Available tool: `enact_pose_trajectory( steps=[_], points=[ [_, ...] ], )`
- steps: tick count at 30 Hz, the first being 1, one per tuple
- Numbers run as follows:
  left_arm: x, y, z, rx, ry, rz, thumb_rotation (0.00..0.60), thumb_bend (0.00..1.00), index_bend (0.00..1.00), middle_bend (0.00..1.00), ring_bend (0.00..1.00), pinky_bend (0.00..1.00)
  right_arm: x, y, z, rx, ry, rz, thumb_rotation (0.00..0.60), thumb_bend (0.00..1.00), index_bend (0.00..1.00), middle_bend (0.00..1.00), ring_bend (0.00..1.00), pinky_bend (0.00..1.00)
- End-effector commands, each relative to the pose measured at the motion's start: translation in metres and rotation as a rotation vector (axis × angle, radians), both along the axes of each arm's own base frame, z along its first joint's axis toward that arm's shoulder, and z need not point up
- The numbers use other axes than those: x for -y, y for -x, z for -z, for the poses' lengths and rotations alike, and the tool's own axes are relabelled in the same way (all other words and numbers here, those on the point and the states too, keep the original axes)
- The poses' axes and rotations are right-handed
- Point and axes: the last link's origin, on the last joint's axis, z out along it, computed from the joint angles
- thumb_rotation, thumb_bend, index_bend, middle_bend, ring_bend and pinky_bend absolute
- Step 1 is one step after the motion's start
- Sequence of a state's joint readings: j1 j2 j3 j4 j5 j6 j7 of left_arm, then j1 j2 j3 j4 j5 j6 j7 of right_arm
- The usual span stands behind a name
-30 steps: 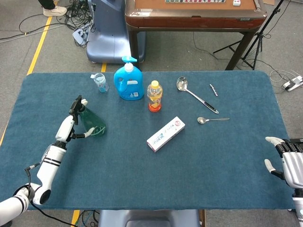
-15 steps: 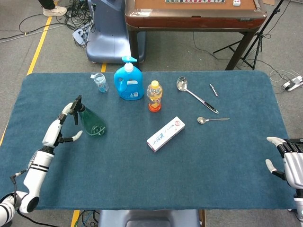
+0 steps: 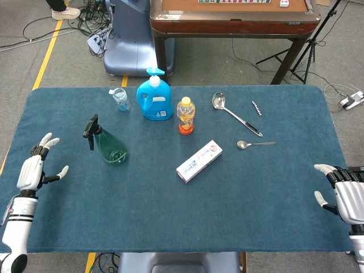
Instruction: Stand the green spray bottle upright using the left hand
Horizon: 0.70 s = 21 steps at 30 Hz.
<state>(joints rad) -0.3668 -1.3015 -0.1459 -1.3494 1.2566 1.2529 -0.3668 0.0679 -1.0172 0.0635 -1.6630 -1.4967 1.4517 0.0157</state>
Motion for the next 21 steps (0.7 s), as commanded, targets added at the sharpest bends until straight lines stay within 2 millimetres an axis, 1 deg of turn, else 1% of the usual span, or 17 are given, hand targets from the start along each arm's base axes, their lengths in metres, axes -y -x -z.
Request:
enact_pose_trajectory(
  steps=[1,4,8,12,18,21],
  points=[
    [0.032,0.003,-0.015,-0.108,-0.008,-0.042,0.6,0.31,0.14,0.03,0.0,0.0,0.001,-0.001,0.001,0.002,-0.003,-0.004,0.6,0.31,0.24,0.27,0.2,0.25],
    [0.048,-0.004,-0.018,-0.157,-0.005,-0.042,0.6,0.31,0.14,0.03,0.0,0.0,0.001,-0.002,0.002,0.006,-0.006,-0.007,0.6,0.31,0.24,0.27,0.2,0.25],
    [0.065,-0.015,-0.019,-0.147,-0.019,-0.034,0.6,0.31,0.14,0.03,0.0,0.0,-0.001,-0.003,0.003,0.01,-0.004,-0.009,0.6,0.31,0.24,0.27,0.2,0.25],
    [0.082,-0.025,-0.018,-0.182,-0.03,-0.01,0.6,0.31,0.14,0.03,0.0,0.0,-0.004,-0.003,0.004,0.008,0.002,-0.007,0.6,0.31,0.24,0.27,0.2,0.25],
    [0.098,-0.037,-0.013,-0.206,-0.036,0.028,0.6,0.31,0.14,0.03,0.0,0.0,-0.006,-0.003,0.003,0.009,0.011,-0.002,0.6,0.31,0.24,0.27,0.2,0.25],
    [0.102,-0.04,-0.011,-0.224,-0.035,0.037,0.6,0.31,0.14,0.03,0.0,0.0,-0.007,-0.002,0.003,0.01,0.012,-0.001,0.6,0.31,0.24,0.27,0.2,0.25]
  ],
)
